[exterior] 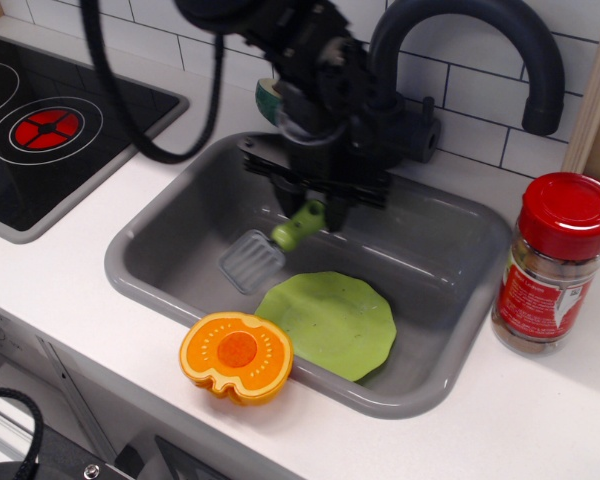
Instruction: Put spatula on plate sink
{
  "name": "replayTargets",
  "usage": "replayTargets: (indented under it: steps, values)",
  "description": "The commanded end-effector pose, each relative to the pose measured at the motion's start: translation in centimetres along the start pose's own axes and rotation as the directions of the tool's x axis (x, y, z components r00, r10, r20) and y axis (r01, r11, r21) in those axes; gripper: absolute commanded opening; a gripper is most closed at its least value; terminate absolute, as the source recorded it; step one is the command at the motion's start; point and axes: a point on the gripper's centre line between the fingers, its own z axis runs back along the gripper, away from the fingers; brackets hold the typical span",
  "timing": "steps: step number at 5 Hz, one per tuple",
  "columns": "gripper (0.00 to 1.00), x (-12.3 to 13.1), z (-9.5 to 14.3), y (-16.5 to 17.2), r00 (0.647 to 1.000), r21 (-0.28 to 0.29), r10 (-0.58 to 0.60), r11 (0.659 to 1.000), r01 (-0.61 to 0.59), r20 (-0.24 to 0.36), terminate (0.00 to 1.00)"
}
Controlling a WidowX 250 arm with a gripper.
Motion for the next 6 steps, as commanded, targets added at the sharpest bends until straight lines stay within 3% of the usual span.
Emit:
replayTargets:
  steps: [1,3,4,6]
  values:
    - [0.00,-1.5,0.3,-2.4,0.999,-0.007,0.009,1.000,-0.009,0.051,0.00]
    - [0.00,-3.1,0.1,-1.5,0.999,-0.007,-0.014,1.000,0.014,0.040,0.00]
    - [1.00,-2.9,-0.1,-1.8,0.999,0.002,0.006,1.000,-0.006,0.035,0.00]
    - [1.00,-1.8,0.9,-2.1,0.998,-0.038,0.048,0.998,-0.047,0.031,0.00]
